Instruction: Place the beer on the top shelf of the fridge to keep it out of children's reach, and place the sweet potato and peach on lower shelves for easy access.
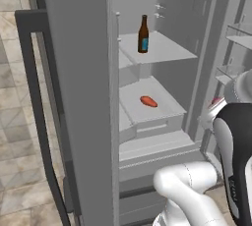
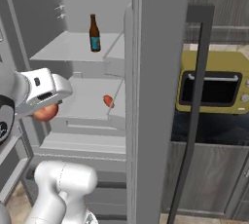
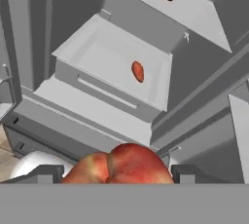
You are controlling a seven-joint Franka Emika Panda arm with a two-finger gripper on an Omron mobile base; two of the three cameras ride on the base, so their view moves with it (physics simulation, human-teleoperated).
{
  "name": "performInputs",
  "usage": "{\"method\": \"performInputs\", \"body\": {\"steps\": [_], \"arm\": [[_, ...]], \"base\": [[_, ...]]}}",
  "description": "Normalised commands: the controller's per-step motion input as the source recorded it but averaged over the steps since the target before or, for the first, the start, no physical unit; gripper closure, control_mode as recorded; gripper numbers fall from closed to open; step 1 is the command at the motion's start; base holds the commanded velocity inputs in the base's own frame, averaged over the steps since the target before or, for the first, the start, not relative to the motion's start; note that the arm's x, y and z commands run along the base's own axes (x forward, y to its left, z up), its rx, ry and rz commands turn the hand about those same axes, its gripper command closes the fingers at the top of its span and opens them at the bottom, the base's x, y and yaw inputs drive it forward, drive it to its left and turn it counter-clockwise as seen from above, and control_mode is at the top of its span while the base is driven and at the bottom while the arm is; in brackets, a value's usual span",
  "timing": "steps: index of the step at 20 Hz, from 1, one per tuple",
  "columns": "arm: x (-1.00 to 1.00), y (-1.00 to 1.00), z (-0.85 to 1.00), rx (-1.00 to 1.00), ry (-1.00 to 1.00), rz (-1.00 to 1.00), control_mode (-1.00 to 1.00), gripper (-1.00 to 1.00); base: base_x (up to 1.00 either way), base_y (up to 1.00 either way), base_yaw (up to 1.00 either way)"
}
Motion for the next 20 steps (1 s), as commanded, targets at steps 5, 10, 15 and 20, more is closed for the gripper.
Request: {"method": "performInputs", "body": {"steps": [5,10,15,20], "arm": [[0.52,0.23,-0.39,0.00,0.00,0.00,-1.00,1.00],[0.50,0.24,-0.53,0.00,0.00,0.00,-1.00,1.00],[0.54,0.11,-0.43,0.00,0.00,0.00,-1.00,1.00],[0.72,0.00,-0.27,0.01,0.00,0.00,-1.00,1.00]], "base": [[0.00,0.00,0.00],[0.00,0.00,0.00],[0.00,0.00,0.00],[0.00,0.00,0.00]]}}
